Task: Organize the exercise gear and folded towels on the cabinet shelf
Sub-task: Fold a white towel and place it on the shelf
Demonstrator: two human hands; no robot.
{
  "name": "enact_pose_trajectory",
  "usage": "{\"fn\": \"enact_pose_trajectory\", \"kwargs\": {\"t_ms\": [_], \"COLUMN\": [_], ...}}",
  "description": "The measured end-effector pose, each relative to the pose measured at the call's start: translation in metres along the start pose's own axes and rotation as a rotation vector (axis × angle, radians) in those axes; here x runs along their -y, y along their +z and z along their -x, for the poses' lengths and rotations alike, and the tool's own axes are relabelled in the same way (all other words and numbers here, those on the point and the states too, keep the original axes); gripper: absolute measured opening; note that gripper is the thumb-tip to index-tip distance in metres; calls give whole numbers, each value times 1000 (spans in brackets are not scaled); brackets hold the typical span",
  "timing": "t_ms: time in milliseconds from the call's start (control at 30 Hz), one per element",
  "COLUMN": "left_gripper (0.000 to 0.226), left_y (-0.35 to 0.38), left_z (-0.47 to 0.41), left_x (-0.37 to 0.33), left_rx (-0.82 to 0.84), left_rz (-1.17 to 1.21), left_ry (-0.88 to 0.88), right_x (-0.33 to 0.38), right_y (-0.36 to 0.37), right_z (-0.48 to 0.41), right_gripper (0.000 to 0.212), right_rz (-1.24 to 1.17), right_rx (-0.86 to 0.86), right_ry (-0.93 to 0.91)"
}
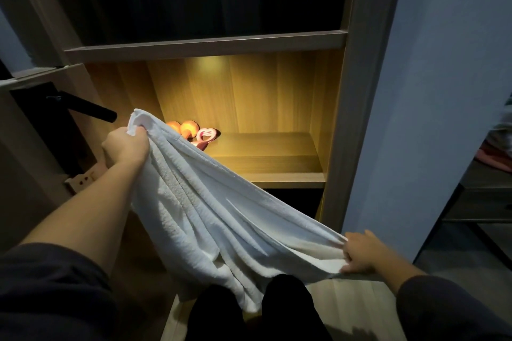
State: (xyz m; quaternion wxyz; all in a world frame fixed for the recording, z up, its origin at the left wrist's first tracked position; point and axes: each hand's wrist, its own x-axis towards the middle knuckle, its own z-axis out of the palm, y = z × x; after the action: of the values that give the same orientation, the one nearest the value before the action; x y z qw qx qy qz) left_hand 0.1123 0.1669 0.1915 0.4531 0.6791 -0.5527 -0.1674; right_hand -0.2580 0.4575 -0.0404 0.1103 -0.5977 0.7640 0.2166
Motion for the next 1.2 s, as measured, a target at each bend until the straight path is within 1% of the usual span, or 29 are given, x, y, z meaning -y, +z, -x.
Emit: {"fn": "enact_pose_trajectory", "kwargs": {"t_ms": [67,133,233,300,400,467,533,567,667,733,833,867,933,1033,1100,1200], "left_gripper": [45,45,45,46,45,44,44,44,45,45,36,32,35,37,34,39], "left_y": [0,-1,-5,-6,-4,-1,2,2,4,6,9,9,10,15,21,26], "left_z": [0,0,-1,-3,0,3,7,8,11,14,18,21,32,56,72,83], "left_x": [1,2,2,2,2,1,0,1,-1,-4,-13,-17,-29,-47,-57,-65], "left_rx": [3,-3,-29,-20,11,18,16,14,11,22,100,145,234,302,338,396], "left_rz": [1,9,12,-28,-72,-62,-36,-30,-63,-54,-26,-20,3,3,-20,-59], "left_ry": [2,-8,-44,-42,-6,-2,-4,-3,13,28,93,139,260,486,588,674], "right_x": [2,2,-7,-16,-19,-13,-5,-2,6,8,5,6,11,24,35,58], "right_y": [2,3,9,12,14,12,9,9,9,9,9,8,-5,-48,-83,-139], "right_z": [2,4,9,14,15,16,18,18,18,19,16,15,12,6,2,6], "right_gripper": [42,32,31,31,32,36,48,48,40,41,42,42,41,39,38,44], "right_rz": [81,126,110,73,12,-6,16,27,19,8,-97,-147,-229,-383,-574,-1005], "right_rx": [-52,-108,-125,-110,-65,7,93,113,120,161,193,193,161,87,-54,-359], "right_ry": [-9,50,238,363,476,530,589,614,648,650,660,659,646,537,397,65]}}
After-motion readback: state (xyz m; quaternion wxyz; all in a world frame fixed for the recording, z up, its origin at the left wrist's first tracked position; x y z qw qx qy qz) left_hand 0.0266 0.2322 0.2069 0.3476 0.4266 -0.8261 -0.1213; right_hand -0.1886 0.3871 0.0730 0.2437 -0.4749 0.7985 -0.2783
